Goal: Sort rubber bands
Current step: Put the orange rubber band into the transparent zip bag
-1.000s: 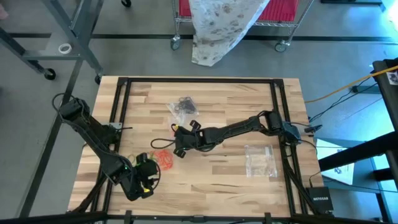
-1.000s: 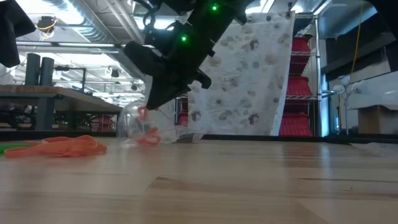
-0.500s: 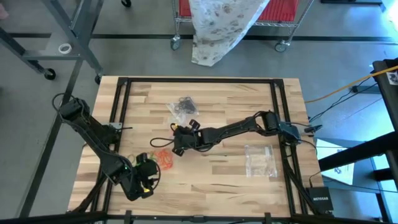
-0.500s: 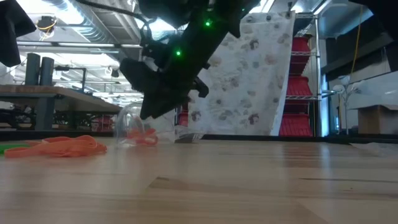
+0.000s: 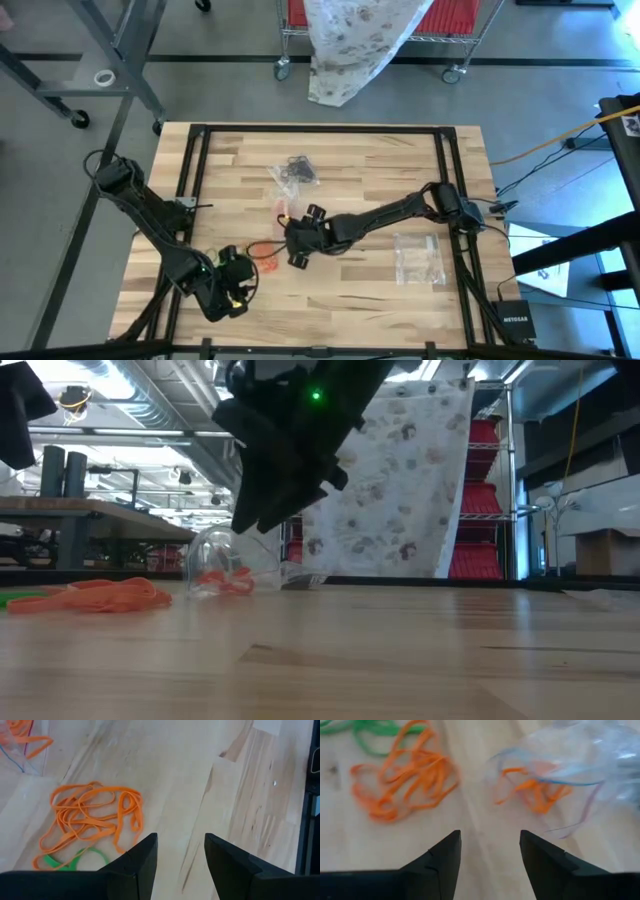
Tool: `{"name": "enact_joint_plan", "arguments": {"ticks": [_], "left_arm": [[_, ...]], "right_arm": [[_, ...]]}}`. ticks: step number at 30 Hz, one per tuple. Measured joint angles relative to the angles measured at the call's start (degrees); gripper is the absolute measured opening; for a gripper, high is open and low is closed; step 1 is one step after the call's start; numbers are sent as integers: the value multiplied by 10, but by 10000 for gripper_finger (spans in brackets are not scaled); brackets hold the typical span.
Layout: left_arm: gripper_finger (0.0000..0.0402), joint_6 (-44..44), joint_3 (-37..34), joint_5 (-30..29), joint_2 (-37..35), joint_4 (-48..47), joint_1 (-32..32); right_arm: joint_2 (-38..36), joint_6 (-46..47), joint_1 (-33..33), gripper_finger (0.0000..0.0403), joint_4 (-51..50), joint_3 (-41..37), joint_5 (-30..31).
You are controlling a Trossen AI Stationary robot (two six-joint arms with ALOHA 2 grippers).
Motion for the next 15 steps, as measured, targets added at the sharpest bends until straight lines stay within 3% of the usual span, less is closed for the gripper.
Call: {"name": "enact_joint_plan", "arguments": {"ticks": [15], "left_arm": [[155,20,0,0,0,0,-1]], "right_arm": [[10,-26,36,195,105,0,-15]]}}
